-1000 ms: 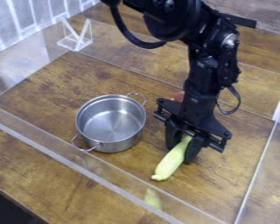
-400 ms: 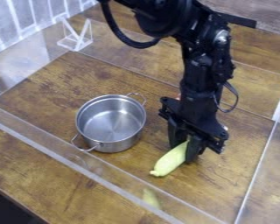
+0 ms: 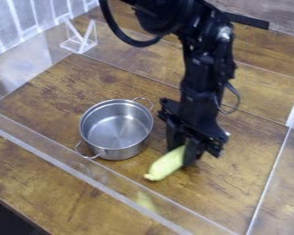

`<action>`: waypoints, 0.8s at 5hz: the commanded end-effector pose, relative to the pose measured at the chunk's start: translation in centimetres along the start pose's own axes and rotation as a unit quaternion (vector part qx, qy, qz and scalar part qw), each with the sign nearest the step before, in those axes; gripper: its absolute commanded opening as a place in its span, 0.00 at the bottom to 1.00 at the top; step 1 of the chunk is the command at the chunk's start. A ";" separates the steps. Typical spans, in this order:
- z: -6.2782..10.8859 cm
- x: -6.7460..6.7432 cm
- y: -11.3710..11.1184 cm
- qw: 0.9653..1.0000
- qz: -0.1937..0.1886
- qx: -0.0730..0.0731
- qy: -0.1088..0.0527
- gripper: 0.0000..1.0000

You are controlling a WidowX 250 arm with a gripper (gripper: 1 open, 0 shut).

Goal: Move the green spoon to the left

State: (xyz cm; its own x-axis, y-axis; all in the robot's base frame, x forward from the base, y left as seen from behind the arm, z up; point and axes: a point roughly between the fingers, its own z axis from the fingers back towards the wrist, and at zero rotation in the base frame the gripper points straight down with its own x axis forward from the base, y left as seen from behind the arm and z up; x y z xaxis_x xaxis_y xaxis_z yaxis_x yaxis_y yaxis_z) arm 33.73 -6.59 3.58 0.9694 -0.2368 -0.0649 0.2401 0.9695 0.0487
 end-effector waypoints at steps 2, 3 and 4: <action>4.0 1.0 1.0 0.998 0.031 -0.008 -0.048 0.00; 3.1 0.8 1.6 0.999 0.034 -0.013 -0.039 0.00; 2.5 0.9 0.2 0.997 0.062 -0.021 -0.030 0.00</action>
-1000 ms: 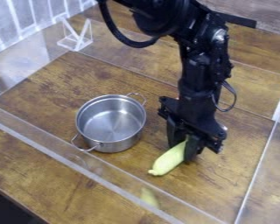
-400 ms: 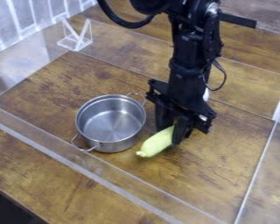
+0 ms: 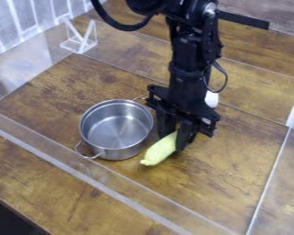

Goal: Move the green spoon to the left

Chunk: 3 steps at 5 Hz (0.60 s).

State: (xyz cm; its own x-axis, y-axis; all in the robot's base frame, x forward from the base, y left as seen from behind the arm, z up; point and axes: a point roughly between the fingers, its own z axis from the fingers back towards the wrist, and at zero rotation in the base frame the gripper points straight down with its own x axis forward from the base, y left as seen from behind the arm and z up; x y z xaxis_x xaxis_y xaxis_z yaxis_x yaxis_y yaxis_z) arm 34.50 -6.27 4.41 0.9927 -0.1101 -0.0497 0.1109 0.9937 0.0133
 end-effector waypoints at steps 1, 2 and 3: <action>1.1 0.1 -1.9 1.000 0.017 -0.006 -0.019 0.00; 0.4 0.0 -3.2 1.000 0.018 -0.003 -0.011 0.00; -0.2 -0.2 -2.3 0.999 0.043 0.002 -0.003 0.00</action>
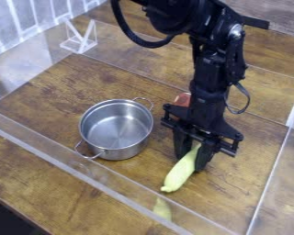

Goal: Move the green spoon to the left

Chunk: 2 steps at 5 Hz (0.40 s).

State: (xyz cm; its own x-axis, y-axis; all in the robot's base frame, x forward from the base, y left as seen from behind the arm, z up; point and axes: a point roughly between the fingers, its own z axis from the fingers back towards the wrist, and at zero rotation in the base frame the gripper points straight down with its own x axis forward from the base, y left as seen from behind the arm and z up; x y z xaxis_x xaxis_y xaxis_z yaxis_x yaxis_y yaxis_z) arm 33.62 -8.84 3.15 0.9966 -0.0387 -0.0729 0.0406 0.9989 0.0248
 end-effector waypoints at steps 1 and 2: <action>0.9 0.0 1.4 0.999 0.036 0.000 -0.013 0.00; 1.4 -0.5 2.1 0.999 0.034 0.005 -0.010 0.00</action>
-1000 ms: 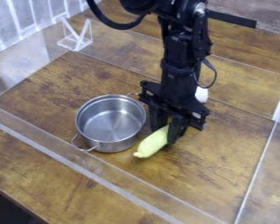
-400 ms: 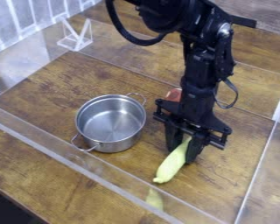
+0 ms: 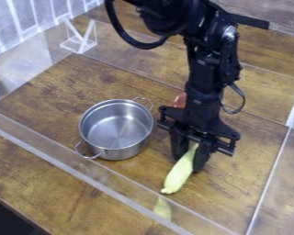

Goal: Move the green spoon to the left

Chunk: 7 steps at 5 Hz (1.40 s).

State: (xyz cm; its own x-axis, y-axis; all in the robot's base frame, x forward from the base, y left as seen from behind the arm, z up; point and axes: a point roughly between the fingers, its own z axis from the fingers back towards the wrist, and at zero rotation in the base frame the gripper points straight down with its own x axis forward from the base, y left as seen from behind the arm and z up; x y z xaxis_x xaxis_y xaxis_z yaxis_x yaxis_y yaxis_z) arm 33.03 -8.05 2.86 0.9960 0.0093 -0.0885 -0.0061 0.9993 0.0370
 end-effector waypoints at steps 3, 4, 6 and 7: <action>2.5 0.0 3.2 1.000 0.014 0.012 -0.017 0.00; 2.6 0.3 3.0 0.999 0.028 0.013 -0.020 0.00; 9.4 1.9 4.5 0.998 0.051 0.016 -0.040 0.00; 13.4 2.4 6.5 0.997 0.057 0.020 -0.056 0.00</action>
State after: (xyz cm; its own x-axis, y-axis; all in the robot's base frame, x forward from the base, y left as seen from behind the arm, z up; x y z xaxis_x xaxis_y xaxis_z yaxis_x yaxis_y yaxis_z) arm 36.37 -2.52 12.08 0.9899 0.1134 -0.0854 -0.1046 0.9893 0.1013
